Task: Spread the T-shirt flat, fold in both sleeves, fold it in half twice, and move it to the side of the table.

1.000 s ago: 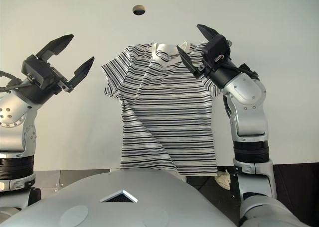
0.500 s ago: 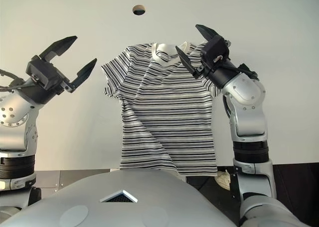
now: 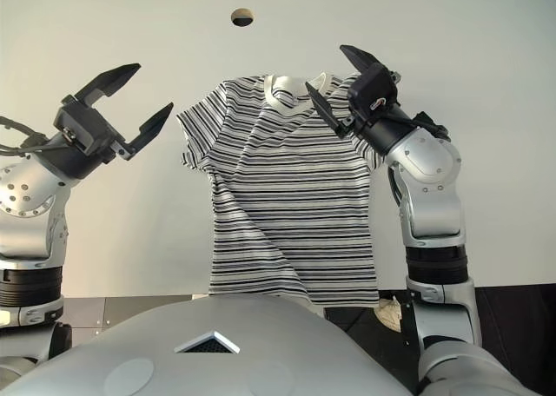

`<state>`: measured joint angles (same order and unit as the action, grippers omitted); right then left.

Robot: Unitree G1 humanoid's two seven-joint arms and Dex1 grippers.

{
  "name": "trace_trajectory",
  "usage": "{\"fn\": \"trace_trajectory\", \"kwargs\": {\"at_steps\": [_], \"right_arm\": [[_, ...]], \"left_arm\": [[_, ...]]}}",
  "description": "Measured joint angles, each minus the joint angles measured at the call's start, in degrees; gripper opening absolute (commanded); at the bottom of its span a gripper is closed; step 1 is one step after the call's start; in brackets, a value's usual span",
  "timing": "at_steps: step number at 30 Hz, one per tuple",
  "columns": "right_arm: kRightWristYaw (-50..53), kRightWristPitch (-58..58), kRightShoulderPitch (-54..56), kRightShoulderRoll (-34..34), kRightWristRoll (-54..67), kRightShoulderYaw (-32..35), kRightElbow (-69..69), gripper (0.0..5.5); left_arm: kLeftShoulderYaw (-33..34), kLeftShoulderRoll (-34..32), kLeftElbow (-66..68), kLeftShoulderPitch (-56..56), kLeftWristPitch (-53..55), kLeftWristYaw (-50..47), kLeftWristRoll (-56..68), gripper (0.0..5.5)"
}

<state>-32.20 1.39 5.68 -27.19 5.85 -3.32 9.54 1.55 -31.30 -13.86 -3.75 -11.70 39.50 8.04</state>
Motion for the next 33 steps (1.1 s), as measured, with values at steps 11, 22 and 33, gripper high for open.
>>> {"fn": "trace_trajectory", "kwargs": {"at_steps": [11, 22, 33], "right_arm": [[0.0, 0.0, 0.0, 0.0, 0.0, 0.0, 0.0, 3.39], [0.3, 0.0, -0.3, 0.3, -0.1, 0.0, 0.3, 3.39], [0.6, 0.0, -0.5, 0.5, -0.1, -0.1, 1.2, 3.39]], "left_arm": [[-0.9, -0.1, 0.2, 0.2, -0.1, 0.0, -1.0, 2.91], [-15.0, 2.0, 24.2, 22.0, -9.1, -2.2, -21.9, 2.91], [-26.6, 9.4, 56.6, 41.9, -19.6, -13.0, -37.1, 2.91]]}}
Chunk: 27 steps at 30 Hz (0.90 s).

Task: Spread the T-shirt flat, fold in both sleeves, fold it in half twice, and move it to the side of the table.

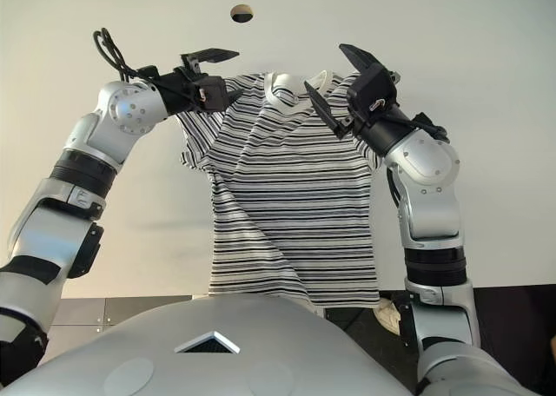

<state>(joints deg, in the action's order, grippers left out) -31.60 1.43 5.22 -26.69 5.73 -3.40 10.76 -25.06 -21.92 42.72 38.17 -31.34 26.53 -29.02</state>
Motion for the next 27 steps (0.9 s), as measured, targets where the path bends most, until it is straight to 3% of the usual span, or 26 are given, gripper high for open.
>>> {"fn": "trace_trajectory", "kwargs": {"at_steps": [7, 15, 27], "right_arm": [[-0.4, 0.0, 0.8, 0.2, 0.1, -0.3, -0.1, 3.39], [-1.4, 0.1, 2.4, 0.8, 0.1, -0.7, -0.2, 3.39], [-2.6, 0.1, 2.7, 0.8, 0.1, -0.7, 0.4, 3.39]], "left_arm": [[-6.7, 3.6, 14.7, 4.5, -3.8, -8.0, -7.9, 2.91], [-9.2, 5.5, 21.9, 7.8, -5.7, -13.1, -9.6, 2.91], [-11.3, -2.7, 31.4, 11.4, 2.0, -21.7, -12.9, 2.91]]}}
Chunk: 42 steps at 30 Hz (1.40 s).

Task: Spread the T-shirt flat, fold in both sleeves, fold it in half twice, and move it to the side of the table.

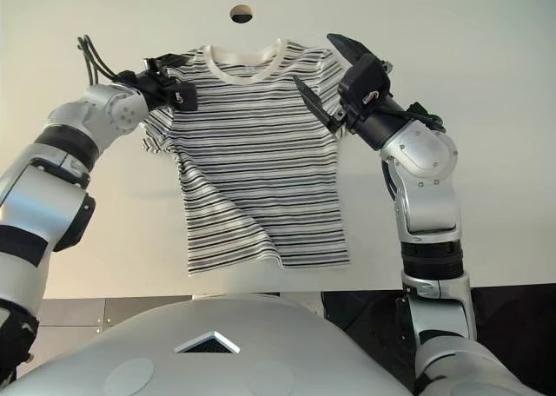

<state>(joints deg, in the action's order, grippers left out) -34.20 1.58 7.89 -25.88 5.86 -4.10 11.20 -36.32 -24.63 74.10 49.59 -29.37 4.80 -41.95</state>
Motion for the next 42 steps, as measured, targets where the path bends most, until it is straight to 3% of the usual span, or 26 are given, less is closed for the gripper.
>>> {"fn": "trace_trajectory", "kwargs": {"at_steps": [10, 17, 22, 24, 28, 34, 42], "right_arm": [[-0.1, 0.0, 0.1, 0.0, -0.1, 0.0, 0.3, 3.39], [0.3, -0.1, -0.5, 0.2, -1.0, -0.6, 0.3, 3.39], [0.5, -0.1, -0.9, 0.3, -1.2, -0.7, 0.3, 3.39], [0.8, -0.1, -1.4, 0.3, -1.2, -0.9, 0.3, 3.39], [0.9, 0.0, -1.8, 0.4, -1.2, -1.2, 0.6, 3.39], [0.7, -0.1, -0.8, 0.4, -1.4, -1.6, -0.6, 3.39], [0.4, -0.1, -0.1, 0.4, -1.8, -1.7, -1.1, 3.39]], "left_arm": [[0.2, -0.9, -0.1, -1.4, -2.0, -4.2, 0.4, 2.91], [10.3, -0.6, -5.7, 3.9, -11.7, -5.5, 10.5, 2.91], [12.6, -3.4, -21.9, 0.2, -21.0, 11.9, 23.7, 2.91], [9.1, -6.6, -34.0, -9.3, -21.5, 24.8, 31.0, 2.91], [5.7, -14.6, -51.6, -24.0, -15.6, 40.4, 41.0, 2.91], [7.0, -19.8, -68.9, -35.2, -6.6, 47.0, 45.7, 2.91], [5.0, -19.6, -75.3, -47.4, -3.4, 49.0, 43.5, 2.91]]}}
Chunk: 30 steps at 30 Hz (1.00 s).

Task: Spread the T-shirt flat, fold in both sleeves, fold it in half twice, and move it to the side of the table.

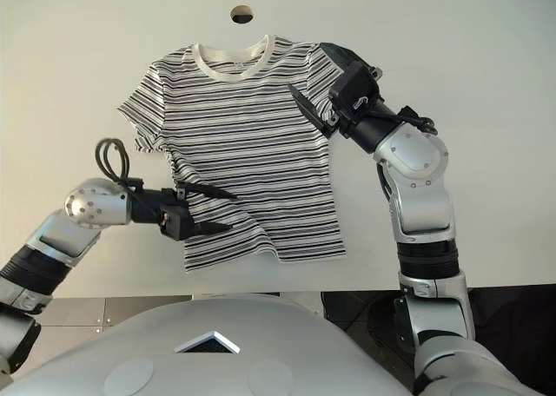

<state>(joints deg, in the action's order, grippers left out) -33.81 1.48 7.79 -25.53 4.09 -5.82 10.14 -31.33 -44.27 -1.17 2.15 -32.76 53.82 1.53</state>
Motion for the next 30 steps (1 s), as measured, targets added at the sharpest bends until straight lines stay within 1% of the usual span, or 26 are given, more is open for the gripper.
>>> {"fn": "trace_trajectory", "kwargs": {"at_steps": [4, 8, 11, 14, 18, 21, 27, 30], "right_arm": [[0.1, 0.0, 0.0, 0.0, 0.0, 0.0, 0.2, 3.39], [0.4, 0.0, -0.1, 0.0, 0.0, 0.1, 1.1, 3.39], [0.6, 0.0, -0.3, 0.0, 0.0, 0.2, 1.6, 3.39], [1.0, 0.1, -1.4, 0.0, 0.0, 0.2, 2.6, 3.39], [1.4, 0.1, -2.6, 0.0, -0.5, 0.2, 3.2, 3.39], [1.2, -0.2, -3.0, -0.5, -2.2, -0.1, 1.9, 3.39], [-0.6, -1.3, -2.3, -0.6, -2.9, -1.2, -2.2, 3.39], [-2.0, -2.1, -1.0, -1.1, -3.2, -2.1, -5.6, 3.39]], "left_arm": [[-1.1, 0.4, 0.9, -2.0, -0.5, 1.0, -3.2, 2.91], [-1.3, 0.2, 2.1, -2.1, -3.9, 1.0, -5.1, 2.91], [-1.2, -1.4, 2.4, -2.5, -5.8, 1.2, -5.4, 2.91], [-0.9, -4.5, -0.2, -4.5, -5.8, 2.2, -5.1, 2.91], [0.7, -10.2, -3.6, -8.3, -5.9, 3.7, -3.5, 2.91], [2.2, -12.6, -5.4, -10.7, -5.0, 3.9, -2.8, 2.91], [3.4, -13.1, -7.4, -12.8, -3.6, 3.8, -2.9, 2.91], [3.7, -11.2, -9.0, -13.5, -1.1, 3.1, -2.6, 2.91]]}}
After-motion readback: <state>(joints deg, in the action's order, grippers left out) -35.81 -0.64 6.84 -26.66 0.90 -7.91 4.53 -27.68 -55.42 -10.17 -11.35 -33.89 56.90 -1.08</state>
